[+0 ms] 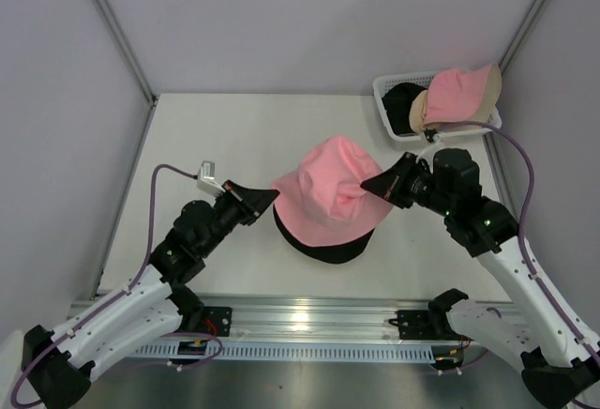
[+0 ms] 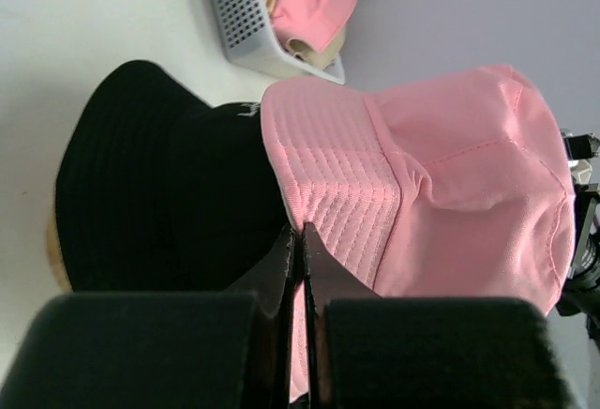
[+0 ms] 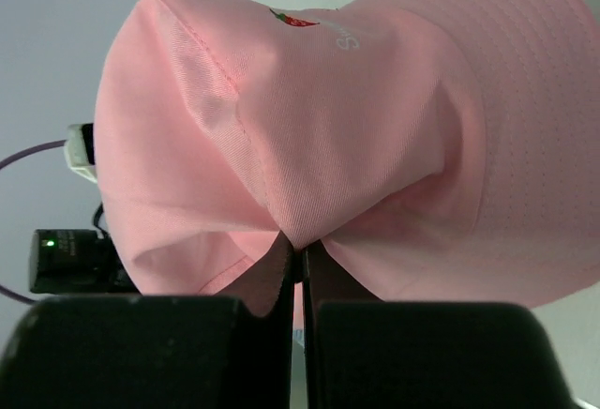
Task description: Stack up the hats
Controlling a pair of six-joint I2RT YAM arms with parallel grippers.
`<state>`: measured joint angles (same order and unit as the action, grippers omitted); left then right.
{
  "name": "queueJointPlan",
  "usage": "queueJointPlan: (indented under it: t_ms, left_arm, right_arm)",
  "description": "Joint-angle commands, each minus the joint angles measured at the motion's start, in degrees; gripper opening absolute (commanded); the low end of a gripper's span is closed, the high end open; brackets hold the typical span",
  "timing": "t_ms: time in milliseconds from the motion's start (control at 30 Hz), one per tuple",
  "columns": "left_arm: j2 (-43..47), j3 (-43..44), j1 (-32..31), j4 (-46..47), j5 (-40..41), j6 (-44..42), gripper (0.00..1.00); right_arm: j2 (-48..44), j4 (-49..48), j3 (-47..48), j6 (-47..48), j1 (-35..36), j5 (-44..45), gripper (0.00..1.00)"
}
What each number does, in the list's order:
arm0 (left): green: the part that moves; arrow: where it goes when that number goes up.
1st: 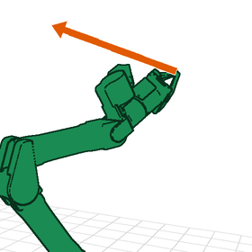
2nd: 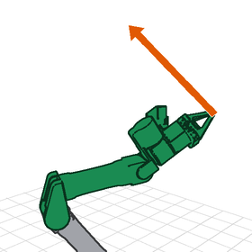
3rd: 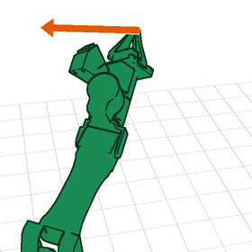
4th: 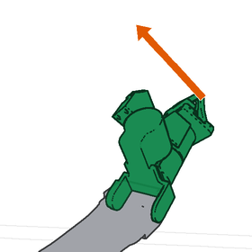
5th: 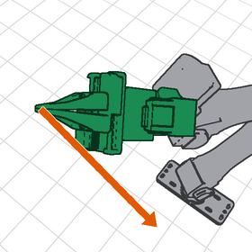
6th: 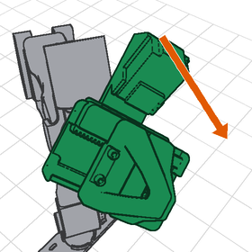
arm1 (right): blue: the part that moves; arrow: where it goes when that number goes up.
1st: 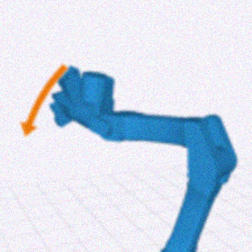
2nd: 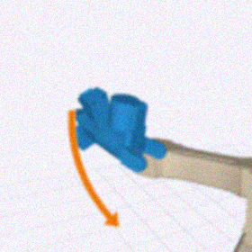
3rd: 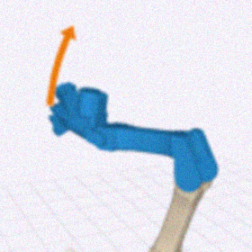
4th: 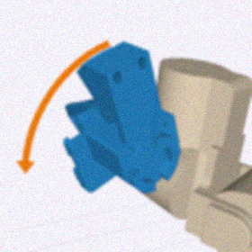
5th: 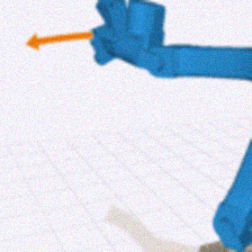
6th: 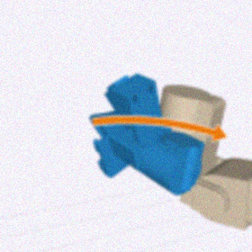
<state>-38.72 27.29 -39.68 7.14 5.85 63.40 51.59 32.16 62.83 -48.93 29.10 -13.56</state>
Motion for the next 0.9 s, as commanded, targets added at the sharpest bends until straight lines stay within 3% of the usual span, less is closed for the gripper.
queueJointPlan:
  t_ms: [0,200,267,300,367,400,500,567,667,733,767,867]
  left_arm:
    - [0.4,-1.2,-1.0,-2.3,3.2,-3.6,0.01]
    - [-0.4,-0.9,-1.0,-6.3,5.2,-5.1,0.01]
    - [-1.7,-2.3,-1.0,-5.6,5.2,-4.0,0.01]
    - [-2.4,-2.6,-1.0,-4.9,4.9,-3.7,0.01]
    - [-4.8,-2.1,-1.0,-3.9,4.0,-4.2,0.01]
    - [-5.5,-1.7,-1.0,-4.1,3.7,-4.3,0.01]
    - [-6.9,-0.8,-1.0,-6.1,4.6,-3.9,0.01]
    - [-6.7,-0.8,-0.9,-8.4,5.6,-2.8,0.01]
    - [-6.3,-1.3,-0.9,-11.7,6.5,-0.6,0.01]
    - [-6.0,-1.9,-0.9,-12.5,6.5,-0.1,0.01]
    - [-6.0,-1.9,-0.9,-12.7,6.3,0.0,0.01]
    - [-5.9,-1.9,-0.9,-12.6,5.8,-0.2,0.01]
  right_arm:
    - [-2.6,1.1,-4.9,-1.7,0.3,2.6,0.0]
    - [-4.2,2.6,-7.9,-0.6,0.2,7.0,0.0]
    - [-4.0,2.6,-8.5,0.9,0.0,8.5,0.09]
    - [-3.7,2.4,-8.3,1.6,-0.4,8.6,0.26]
    - [-2.8,2.1,-6.4,3.2,-1.4,7.0,0.45]
    - [-2.6,2.0,-5.5,5.0,-3.1,6.0,0.64]
    - [-2.4,3.3,-0.4,8.9,-8.2,1.5,0.83]
    - [-2.5,4.4,3.0,10.7,-11.5,-0.1,0.9]
    - [-3.4,3.0,2.7,12.2,-17.8,-2.1,0.95]
    - [-3.6,0.3,-2.1,11.0,-21.1,-6.5,0.92]
    - [-3.6,-3.8,-4.6,10.4,-21.7,-8.0,0.87]
    - [-4.1,-14.4,-17.5,8.1,-22.8,-12.4,0.84]
